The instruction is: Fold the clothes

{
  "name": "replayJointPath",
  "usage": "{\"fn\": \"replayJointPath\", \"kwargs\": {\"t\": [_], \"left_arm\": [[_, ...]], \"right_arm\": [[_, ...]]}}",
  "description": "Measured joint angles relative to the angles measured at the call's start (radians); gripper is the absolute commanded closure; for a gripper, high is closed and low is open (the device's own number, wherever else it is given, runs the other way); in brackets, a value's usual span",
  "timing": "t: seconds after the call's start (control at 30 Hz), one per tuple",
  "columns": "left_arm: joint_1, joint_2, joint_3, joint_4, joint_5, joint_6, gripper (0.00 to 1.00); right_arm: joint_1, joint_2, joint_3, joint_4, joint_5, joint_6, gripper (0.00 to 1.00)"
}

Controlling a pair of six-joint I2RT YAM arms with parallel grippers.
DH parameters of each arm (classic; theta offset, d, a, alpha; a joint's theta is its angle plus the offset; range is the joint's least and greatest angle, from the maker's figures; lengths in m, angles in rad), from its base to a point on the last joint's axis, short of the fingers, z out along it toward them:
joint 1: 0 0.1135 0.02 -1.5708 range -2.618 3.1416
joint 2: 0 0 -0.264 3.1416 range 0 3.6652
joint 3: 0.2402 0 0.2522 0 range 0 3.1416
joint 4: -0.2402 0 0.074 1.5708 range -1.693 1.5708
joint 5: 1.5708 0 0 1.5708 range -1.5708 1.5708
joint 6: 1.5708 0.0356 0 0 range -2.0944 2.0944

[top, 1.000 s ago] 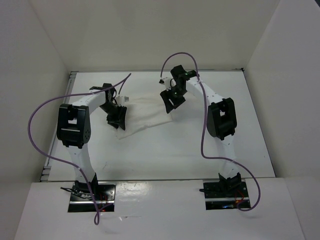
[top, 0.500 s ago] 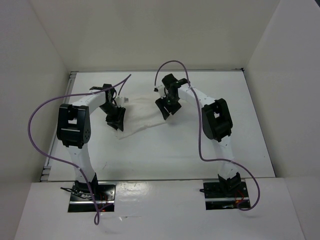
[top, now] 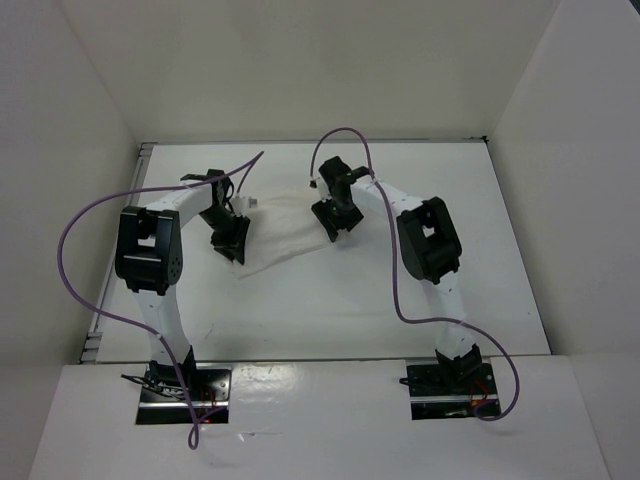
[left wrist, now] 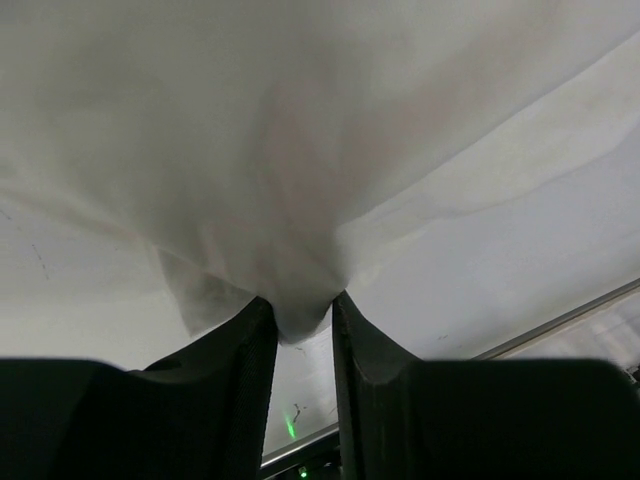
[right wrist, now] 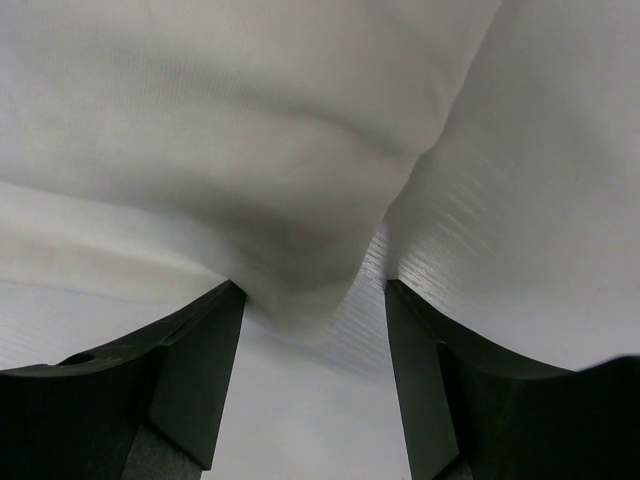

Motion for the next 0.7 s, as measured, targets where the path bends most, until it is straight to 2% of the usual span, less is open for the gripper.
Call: {"fn": "replayJointPath", "kwargs": {"t": [0.17,0.53,0.63,0.7], "left_arm": [[0.000,0.008,0.000,0.001,-0.031,0.000,0.70],[0.000,0.029,-0.018,0.001,-0.056,0.000,0.71],[0.000,0.029,-0.018,-0.001,-0.056,0.000,0.66],[0.000,0.029,-0.018,-0.007,-0.056,0.002,0.59]], "right_arm": [[0.002,-0.028,-0.051,0.048,0.027,0.023,0.33],[0.007,-0.092,-0.157,0.140,0.087,0.028,0.30],[0.007,-0.106,-0.179,0.157,0.096,0.022,0.29],[0.007,-0.111,-0.188,0.159,0.101,0.013,0.29]]}}
